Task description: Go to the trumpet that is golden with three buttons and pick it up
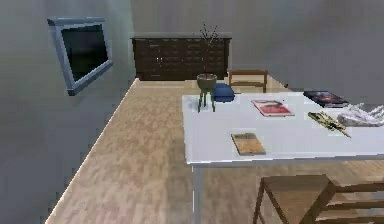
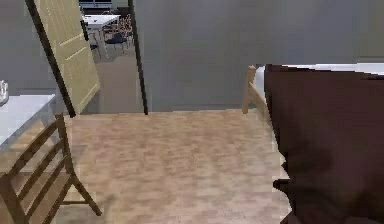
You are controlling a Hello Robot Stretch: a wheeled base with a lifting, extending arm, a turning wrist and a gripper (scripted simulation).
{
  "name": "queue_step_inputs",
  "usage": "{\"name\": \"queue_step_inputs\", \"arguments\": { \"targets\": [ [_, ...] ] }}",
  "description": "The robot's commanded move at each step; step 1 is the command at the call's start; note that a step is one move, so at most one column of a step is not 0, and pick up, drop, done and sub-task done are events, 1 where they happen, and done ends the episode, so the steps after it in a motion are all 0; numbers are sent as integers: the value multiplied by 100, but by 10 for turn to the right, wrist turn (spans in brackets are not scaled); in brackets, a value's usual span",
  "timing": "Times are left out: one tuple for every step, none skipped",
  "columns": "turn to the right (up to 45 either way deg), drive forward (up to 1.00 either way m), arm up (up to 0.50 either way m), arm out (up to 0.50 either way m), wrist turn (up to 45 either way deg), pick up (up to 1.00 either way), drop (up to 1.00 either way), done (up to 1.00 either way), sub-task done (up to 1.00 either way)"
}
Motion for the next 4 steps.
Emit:
{"name": "queue_step_inputs", "arguments": {
  "targets": [
    [0, 20, 0, 0, 0, 0, 0, 0, 0],
    [450, 0, 0, 0, 0, 0, 0, 0, 0],
    [300, 0, 0, 0, 0, 0, 0, 0, 0],
    [0, 80, 0, 0, 0, 0, 0, 0, 0]
  ]
}}
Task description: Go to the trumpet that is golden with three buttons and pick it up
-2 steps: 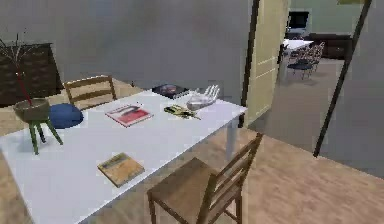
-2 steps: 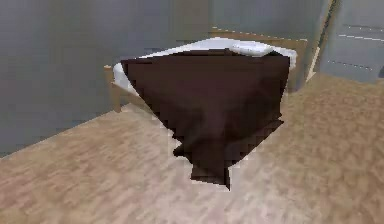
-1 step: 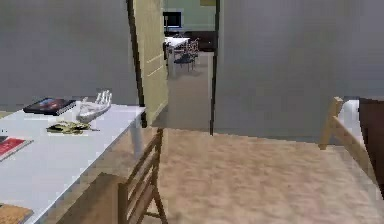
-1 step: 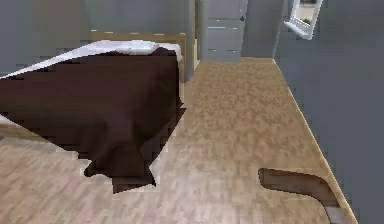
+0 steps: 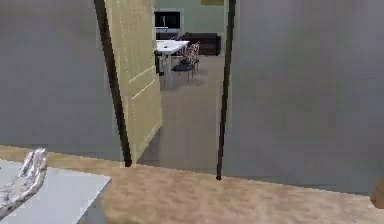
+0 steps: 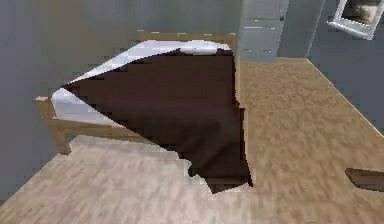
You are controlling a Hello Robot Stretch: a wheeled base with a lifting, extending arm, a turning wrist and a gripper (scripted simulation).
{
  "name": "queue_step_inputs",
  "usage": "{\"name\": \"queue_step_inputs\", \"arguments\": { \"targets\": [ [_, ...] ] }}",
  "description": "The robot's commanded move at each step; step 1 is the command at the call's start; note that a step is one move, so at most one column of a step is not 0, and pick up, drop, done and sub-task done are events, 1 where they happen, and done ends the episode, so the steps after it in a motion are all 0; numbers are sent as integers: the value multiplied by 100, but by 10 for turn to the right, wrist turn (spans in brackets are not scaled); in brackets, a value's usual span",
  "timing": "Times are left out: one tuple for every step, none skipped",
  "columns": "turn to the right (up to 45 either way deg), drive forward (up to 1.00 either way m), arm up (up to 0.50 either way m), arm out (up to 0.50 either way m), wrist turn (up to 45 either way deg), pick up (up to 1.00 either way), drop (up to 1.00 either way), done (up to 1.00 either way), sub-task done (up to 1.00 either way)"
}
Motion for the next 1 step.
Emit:
{"name": "queue_step_inputs", "arguments": {
  "targets": [
    [-450, 0, 0, 0, 0, 0, 0, 0, 0]
  ]
}}
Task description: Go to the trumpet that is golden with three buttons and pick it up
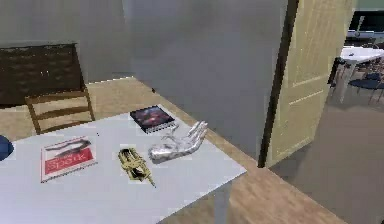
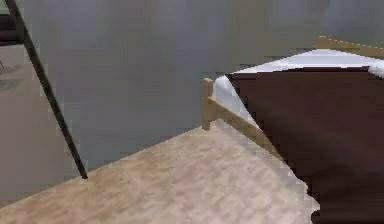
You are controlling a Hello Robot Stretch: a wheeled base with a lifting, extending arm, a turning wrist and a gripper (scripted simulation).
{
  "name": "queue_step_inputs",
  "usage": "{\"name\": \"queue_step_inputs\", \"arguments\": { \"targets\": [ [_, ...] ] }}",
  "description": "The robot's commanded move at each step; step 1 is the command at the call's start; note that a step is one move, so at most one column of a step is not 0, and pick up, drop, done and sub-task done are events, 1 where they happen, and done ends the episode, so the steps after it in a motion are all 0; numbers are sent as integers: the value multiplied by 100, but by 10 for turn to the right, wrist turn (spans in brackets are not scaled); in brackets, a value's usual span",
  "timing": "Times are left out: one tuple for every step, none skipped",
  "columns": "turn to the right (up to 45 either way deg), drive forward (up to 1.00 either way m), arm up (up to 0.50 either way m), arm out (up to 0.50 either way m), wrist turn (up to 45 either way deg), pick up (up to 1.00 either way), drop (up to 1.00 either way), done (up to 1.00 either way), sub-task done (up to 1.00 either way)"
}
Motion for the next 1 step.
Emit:
{"name": "queue_step_inputs", "arguments": {
  "targets": [
    [-450, 0, 0, 0, 0, 0, 0, 0, 0]
  ]
}}
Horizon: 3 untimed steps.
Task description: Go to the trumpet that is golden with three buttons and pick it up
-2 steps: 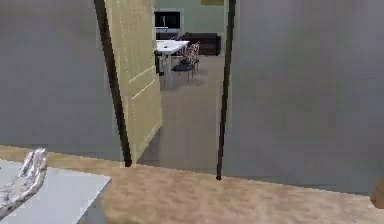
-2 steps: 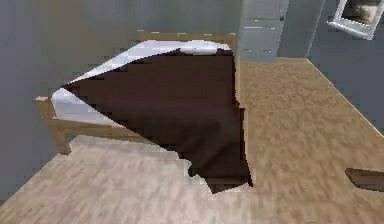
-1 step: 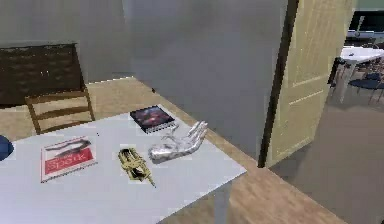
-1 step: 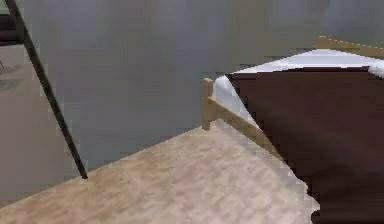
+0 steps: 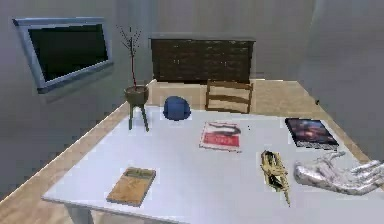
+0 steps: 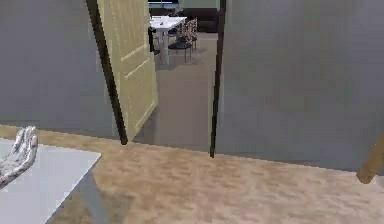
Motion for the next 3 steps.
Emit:
{"name": "queue_step_inputs", "arguments": {
  "targets": [
    [-450, 0, 0, 0, 0, 0, 0, 0, 0],
    [-210, 0, 0, 0, 0, 0, 0, 0, 0],
    [0, 0, 50, 0, 0, 0, 0, 0, 0]
  ]
}}
